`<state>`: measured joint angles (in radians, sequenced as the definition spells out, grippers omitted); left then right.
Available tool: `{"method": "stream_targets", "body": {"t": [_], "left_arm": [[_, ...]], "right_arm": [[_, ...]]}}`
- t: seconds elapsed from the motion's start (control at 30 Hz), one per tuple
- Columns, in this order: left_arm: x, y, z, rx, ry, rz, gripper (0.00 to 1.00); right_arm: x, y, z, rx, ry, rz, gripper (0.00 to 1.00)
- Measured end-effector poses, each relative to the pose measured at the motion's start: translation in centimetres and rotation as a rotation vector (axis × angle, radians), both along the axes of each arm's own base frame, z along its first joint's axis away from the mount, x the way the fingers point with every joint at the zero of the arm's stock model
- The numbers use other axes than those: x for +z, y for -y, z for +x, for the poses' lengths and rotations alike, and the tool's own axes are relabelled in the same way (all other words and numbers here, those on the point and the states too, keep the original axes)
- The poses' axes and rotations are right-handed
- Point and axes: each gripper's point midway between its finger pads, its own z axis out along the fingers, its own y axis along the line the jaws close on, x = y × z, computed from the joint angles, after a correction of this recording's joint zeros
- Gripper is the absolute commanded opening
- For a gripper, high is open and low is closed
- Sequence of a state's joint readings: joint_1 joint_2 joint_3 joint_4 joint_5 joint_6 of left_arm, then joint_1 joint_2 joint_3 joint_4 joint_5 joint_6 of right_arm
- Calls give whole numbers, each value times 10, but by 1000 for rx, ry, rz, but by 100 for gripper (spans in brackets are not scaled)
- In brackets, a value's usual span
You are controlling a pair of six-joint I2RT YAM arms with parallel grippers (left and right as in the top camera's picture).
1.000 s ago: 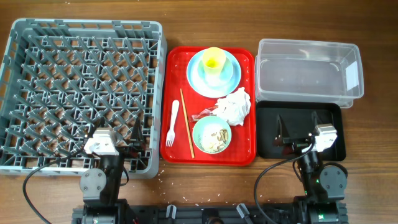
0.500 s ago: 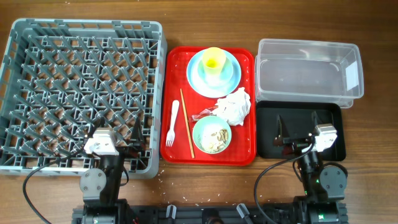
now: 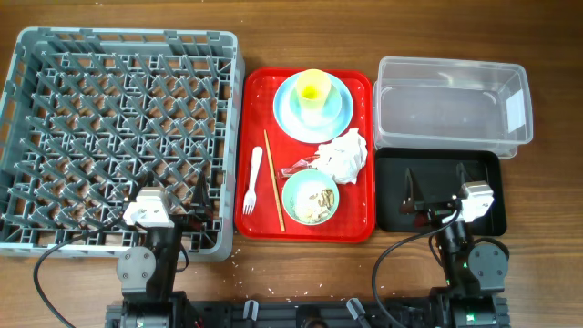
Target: Sort waste into correct bins and load items into the dishwasher rack
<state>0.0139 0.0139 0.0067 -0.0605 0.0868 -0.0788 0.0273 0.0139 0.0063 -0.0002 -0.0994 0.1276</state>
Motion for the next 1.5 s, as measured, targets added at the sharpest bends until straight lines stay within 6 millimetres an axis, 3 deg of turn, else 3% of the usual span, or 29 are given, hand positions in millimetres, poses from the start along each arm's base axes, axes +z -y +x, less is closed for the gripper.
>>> {"method": "stream_targets", "body": {"t": [1.17, 1.27, 1.43, 1.5], "left_arm": [[6, 5, 0, -29, 17, -35, 100], [38, 9, -6, -47, 58, -100, 100], [136, 18, -58, -96, 16, -132, 100], [142, 25, -62, -130, -104, -145, 100]], "right_arm": [[0, 0, 0, 0, 0, 0, 100], [0, 0, 0, 0, 0, 0, 100], [0, 0, 0, 0, -2, 0, 100], [-1, 0, 0, 0, -2, 0, 100]]}}
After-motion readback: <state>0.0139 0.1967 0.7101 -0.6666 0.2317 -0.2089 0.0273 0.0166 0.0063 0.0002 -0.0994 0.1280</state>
